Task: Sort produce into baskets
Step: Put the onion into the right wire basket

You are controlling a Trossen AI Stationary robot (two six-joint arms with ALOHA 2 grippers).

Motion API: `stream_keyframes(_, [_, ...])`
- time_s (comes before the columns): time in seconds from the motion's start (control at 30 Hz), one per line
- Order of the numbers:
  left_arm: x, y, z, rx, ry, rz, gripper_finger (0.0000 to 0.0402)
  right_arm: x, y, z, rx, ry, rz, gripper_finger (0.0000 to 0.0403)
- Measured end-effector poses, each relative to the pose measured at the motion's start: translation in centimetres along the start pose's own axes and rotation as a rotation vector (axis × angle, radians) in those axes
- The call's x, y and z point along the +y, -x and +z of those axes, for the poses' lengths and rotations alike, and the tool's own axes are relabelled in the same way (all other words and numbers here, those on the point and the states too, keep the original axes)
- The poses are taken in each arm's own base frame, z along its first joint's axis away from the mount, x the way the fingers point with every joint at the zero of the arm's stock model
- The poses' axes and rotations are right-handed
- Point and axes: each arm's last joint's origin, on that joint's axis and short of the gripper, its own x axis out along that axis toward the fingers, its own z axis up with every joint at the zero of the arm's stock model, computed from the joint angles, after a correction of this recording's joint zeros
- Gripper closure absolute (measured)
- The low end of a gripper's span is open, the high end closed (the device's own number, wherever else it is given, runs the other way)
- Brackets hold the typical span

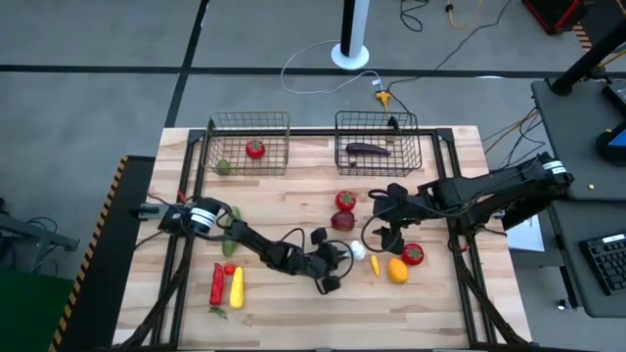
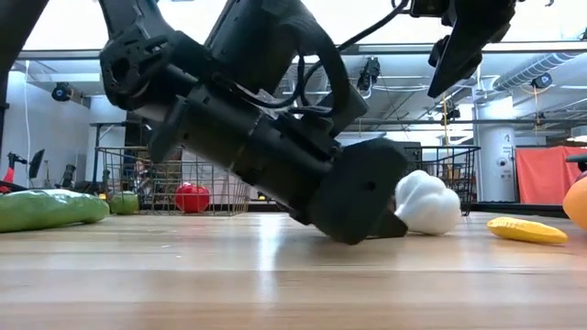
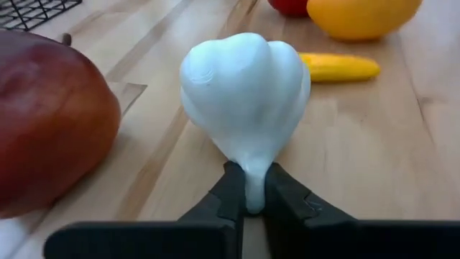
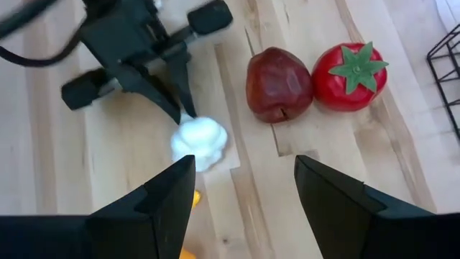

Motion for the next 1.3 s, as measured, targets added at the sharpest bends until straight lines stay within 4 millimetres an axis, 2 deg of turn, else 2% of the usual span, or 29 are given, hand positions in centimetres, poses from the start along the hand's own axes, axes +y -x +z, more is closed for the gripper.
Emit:
stream_keyframes(0.1, [0.0, 1.3, 0.9, -0.004, -0.050, -0.011, 0.0395, -0.1, -0.1, -0.1, 0.004, 0.018, -0.007, 0.0174])
stream_keyframes(0.17, [0.3, 2.6, 2.3, -0.025, -0.047, -0.021, 0.0397, -0.1, -0.1, -0.1, -0.004, 0.029, -0.027, 0.0174])
stream_keyframes(0.4, [1.6, 9.3, 6.4, -0.025, -0.087, -0.056, 0.0400, -0.2, -0.1, -0.1, -0.014, 0.056, -0.055, 0.0174])
stream_keyframes(0.53, [3.1, 12.6, 8.5, 0.007, -0.093, -0.010, 0.0400, -0.3, -0.1, 0.0, -0.030, 0.062, -0.096, 0.0174])
stream_keyframes(0.7, [5.5, 15.5, 9.7, 0.079, -0.108, 0.108, 0.0401, -0.5, -0.1, 0.0, -0.049, 0.064, -0.146, 0.0174])
stream_keyframes(0.87, [7.5, 18.0, 10.1, 0.164, -0.100, 0.175, 0.0401, -0.4, -0.2, 0.1, -0.061, 0.095, -0.146, 0.0174])
stream_keyframes(1.3, [11.8, 22.6, 11.4, 0.290, -0.007, 0.285, 0.0401, -0.1, -3.1, 0.2, -0.341, 0.267, -0.113, 0.0174])
